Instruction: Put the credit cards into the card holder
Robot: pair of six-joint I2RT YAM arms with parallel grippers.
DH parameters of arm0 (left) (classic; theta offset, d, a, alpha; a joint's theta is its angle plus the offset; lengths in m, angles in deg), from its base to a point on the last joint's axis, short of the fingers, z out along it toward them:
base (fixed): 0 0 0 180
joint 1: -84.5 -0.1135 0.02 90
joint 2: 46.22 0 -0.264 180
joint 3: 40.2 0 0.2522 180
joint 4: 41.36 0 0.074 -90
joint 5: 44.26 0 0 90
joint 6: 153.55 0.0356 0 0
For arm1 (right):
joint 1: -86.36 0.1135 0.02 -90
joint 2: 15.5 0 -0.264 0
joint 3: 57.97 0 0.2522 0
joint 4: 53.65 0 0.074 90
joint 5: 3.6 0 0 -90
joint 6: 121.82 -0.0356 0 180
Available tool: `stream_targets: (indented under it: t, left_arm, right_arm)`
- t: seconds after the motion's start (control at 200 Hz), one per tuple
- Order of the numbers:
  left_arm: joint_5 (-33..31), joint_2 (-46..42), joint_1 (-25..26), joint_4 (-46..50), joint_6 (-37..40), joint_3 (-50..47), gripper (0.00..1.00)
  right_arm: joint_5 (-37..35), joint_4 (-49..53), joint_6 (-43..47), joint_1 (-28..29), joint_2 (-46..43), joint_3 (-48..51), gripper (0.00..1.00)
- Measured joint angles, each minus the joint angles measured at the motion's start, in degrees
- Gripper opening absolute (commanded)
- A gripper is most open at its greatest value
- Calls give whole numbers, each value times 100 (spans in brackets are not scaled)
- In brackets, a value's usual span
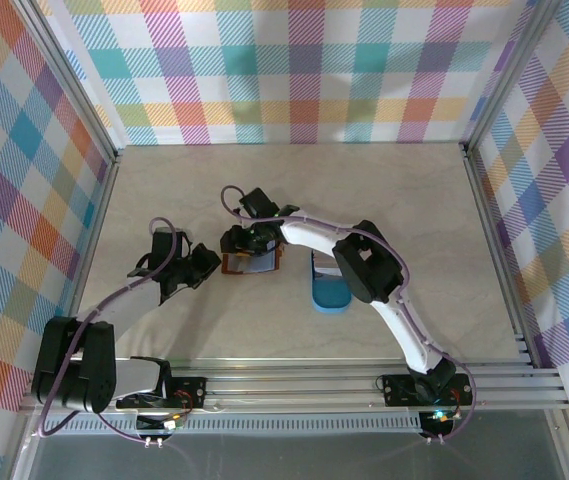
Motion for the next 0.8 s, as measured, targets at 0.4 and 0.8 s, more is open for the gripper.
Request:
stream_targets:
  t: [0.4,0.8]
  left_arm:
    - [420,610,-20,-35,422,426,7]
    - [688,896,101,13,953,1187,19]
  right_arm:
    - [70,63,94,-122,-514,157,51]
    - [118,-826,682,-741,-2983,2323,54]
